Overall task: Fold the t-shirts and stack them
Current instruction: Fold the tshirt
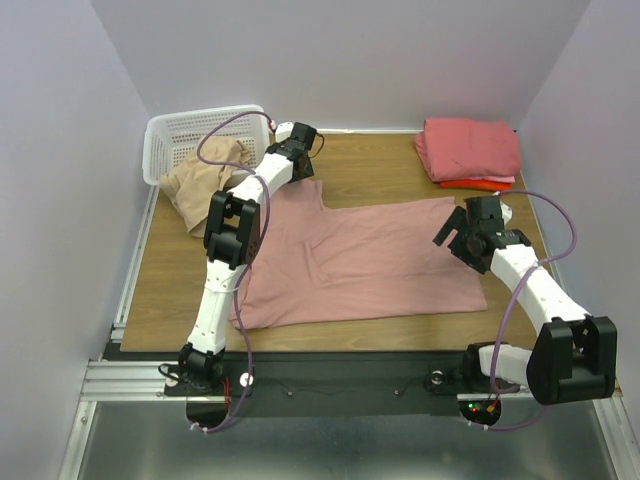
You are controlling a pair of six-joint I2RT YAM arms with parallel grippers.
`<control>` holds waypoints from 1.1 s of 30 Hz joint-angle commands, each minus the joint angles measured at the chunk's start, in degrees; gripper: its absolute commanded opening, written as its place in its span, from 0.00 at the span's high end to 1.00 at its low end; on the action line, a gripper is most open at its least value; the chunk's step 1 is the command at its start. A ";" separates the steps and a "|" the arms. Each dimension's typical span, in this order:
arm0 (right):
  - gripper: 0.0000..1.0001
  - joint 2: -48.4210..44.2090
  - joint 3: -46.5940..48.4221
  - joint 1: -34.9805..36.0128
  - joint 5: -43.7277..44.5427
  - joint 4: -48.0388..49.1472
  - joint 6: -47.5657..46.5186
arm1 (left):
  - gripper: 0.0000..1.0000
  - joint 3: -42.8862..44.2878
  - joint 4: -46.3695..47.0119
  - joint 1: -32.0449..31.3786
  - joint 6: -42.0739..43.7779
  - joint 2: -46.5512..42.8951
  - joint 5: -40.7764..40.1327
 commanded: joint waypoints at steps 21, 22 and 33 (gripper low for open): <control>0.00 3.98 3.22 -0.14 3.24 3.31 1.43 | 0.63 -2.39 -1.71 0.29 -4.46 2.55 0.73; 0.00 4.33 3.48 -0.14 3.15 3.49 1.52 | 0.68 -2.39 -1.70 0.29 -4.46 2.55 0.90; 0.00 16.01 18.15 -0.14 8.16 7.79 1.09 | 1.00 -6.42 -0.39 0.37 -3.67 -1.92 1.26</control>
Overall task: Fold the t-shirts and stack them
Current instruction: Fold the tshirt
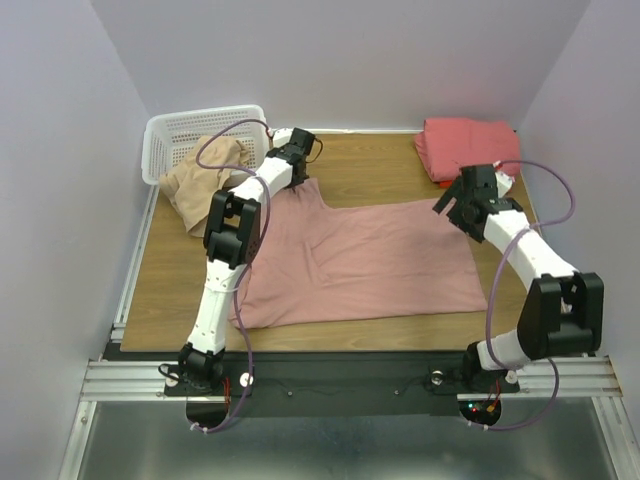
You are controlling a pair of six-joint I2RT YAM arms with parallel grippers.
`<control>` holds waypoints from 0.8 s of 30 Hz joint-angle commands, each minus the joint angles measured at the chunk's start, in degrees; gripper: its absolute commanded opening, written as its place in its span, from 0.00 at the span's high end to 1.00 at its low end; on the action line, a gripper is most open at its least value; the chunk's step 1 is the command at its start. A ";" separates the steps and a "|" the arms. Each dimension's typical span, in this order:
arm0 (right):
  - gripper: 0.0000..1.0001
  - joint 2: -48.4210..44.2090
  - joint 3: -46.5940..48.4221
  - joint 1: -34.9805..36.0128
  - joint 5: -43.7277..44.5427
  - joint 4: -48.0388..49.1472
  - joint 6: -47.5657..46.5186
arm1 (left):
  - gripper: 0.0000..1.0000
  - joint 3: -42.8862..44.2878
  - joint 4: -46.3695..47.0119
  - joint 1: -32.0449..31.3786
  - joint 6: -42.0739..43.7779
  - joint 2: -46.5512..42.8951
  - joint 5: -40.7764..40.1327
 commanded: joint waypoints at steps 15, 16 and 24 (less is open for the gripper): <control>0.22 31.14 27.78 -0.05 3.15 8.27 -4.38 | 1.00 -12.64 4.43 0.15 0.97 -11.94 1.24; 0.22 32.72 28.57 -0.14 3.94 8.27 -4.38 | 1.00 -12.90 4.43 0.15 1.05 -12.03 1.32; 0.29 38.88 31.56 -0.14 7.10 8.53 -3.50 | 1.00 -14.13 4.52 0.07 0.97 -12.64 0.80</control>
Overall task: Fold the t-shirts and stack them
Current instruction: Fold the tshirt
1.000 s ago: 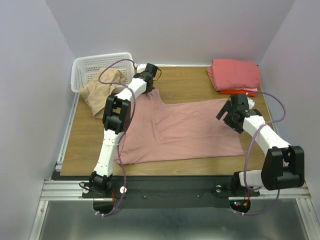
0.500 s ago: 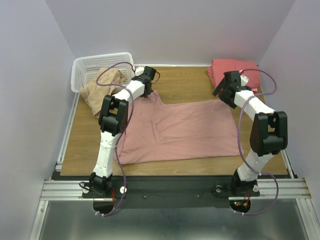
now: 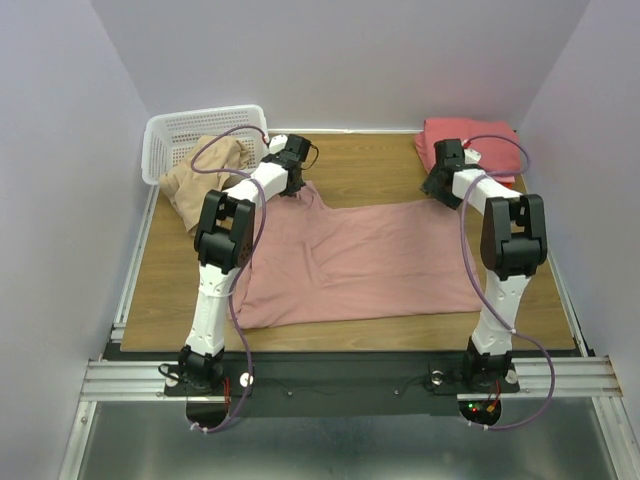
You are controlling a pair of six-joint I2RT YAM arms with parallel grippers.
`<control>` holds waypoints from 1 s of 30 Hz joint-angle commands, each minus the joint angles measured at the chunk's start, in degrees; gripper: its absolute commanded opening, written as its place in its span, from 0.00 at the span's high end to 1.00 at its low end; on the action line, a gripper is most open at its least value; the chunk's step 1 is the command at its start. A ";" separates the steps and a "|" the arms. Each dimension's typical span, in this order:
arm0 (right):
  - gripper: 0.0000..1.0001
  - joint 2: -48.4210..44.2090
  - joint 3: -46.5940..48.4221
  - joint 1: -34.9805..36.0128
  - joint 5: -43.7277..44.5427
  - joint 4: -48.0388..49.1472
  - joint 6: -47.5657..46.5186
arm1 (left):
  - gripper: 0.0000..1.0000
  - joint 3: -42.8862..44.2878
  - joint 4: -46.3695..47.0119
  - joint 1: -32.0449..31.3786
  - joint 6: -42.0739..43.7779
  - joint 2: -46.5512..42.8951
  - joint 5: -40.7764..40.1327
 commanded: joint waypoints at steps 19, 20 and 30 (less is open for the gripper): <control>0.72 1.14 0.49 0.12 4.88 2.02 0.64 | 1.00 -5.92 0.87 -0.09 0.44 -10.00 -1.61; 0.74 0.70 0.23 0.04 5.24 2.02 0.46 | 1.00 -6.35 1.14 -0.26 0.53 -10.44 -1.61; 1.00 -5.97 -4.43 0.56 5.33 2.02 -0.95 | 1.00 -20.04 4.83 -2.72 -2.19 -19.75 -3.37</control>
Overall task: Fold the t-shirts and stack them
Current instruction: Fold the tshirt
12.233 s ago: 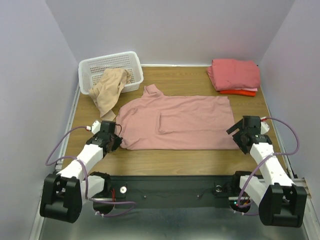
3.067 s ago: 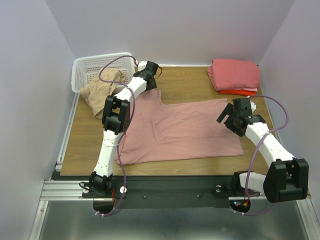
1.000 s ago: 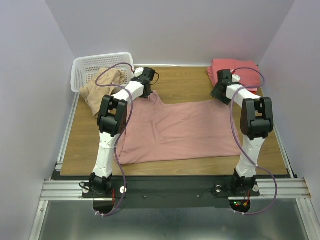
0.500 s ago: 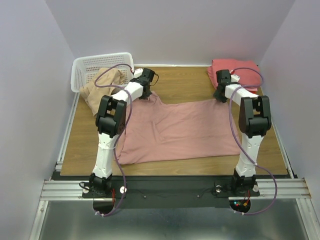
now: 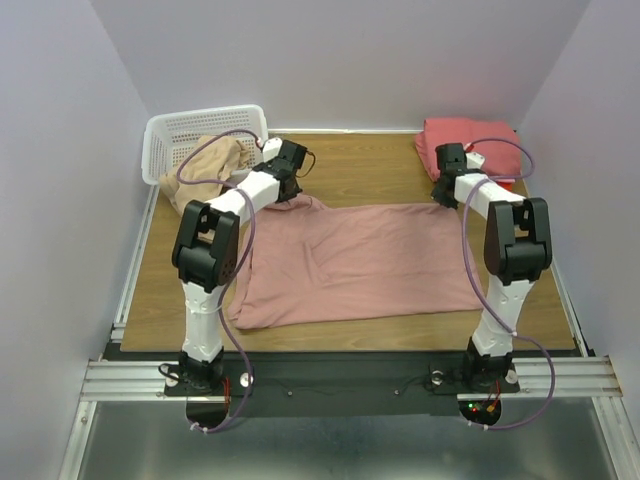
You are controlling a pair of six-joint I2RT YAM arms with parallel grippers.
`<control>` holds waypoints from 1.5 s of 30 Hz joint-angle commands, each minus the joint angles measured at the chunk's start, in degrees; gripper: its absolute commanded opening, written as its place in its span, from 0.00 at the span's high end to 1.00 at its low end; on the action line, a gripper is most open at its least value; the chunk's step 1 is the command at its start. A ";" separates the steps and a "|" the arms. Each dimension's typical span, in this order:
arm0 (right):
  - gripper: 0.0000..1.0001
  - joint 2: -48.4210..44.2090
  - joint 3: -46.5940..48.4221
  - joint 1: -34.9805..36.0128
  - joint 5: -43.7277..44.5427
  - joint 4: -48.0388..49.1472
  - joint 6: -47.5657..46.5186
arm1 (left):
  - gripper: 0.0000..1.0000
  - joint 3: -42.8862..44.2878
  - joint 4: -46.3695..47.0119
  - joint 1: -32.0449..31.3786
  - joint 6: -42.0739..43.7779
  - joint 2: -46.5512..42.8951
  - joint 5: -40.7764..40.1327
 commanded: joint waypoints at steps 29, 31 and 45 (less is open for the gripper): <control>1.00 -29.82 -24.92 0.87 -1.53 0.69 0.94 | 1.00 -40.88 0.39 -11.49 -18.29 -41.43 -6.53; 1.00 -30.18 -25.71 0.96 -1.44 0.60 0.76 | 1.00 -42.99 -0.93 -12.02 -19.44 -44.32 -7.50; 0.99 -32.55 -28.09 0.96 -1.18 0.16 0.50 | 1.00 -50.82 -4.62 -17.91 -27.70 -52.51 -6.98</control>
